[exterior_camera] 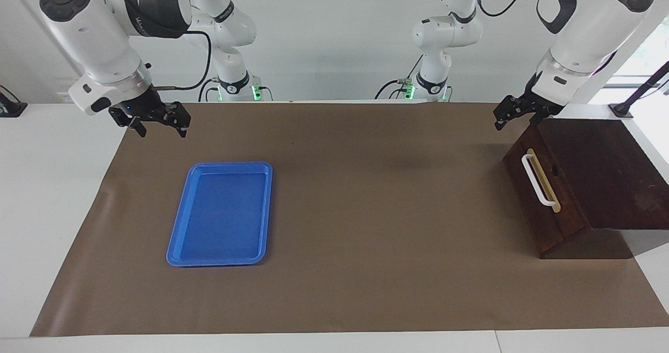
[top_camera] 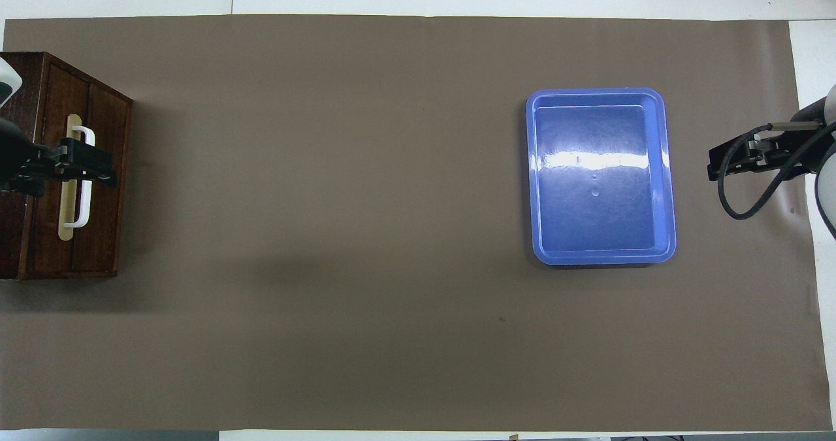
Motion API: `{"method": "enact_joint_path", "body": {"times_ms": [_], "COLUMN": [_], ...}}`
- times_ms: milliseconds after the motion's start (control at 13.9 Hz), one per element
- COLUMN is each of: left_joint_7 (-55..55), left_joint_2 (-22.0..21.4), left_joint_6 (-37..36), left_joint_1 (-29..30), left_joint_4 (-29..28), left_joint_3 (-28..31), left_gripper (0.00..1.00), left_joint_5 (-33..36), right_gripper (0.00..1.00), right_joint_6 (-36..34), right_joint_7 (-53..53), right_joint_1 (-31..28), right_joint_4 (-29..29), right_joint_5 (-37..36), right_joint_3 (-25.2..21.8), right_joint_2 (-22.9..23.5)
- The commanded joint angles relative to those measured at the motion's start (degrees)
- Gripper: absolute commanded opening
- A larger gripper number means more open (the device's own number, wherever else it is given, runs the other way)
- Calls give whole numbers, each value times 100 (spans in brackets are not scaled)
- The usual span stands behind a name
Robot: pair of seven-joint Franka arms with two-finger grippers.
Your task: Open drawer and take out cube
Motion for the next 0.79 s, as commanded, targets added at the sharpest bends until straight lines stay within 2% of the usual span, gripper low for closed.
{"method": "enact_joint_path", "body": {"times_ms": [0,433,577,722], "left_joint_7": [76,76,76,76], "left_joint_2": [66,5,-57,-75], "left_joint_6": [16,261,682,947], "left_joint_1": [-36,-27,-211,-344], "left_joint_4": [109,-22,-346,-540], "left_joint_3": [59,59,15,6], "left_gripper": [100,100,100,100], "left_joint_5": [-24,29,657,960], "right_gripper": [100,100,100,100], "right_joint_6": [3,3,3,3], "right_joint_7": [79,79,79,79], "right_joint_1": [-62,-62,-62,-62], "right_joint_4": [-113,-113,-113,-113], "right_joint_5": [40,40,40,40], "right_joint_3": [44,44,44,44], "right_joint_2": [-116,-116,-116,-116]}}
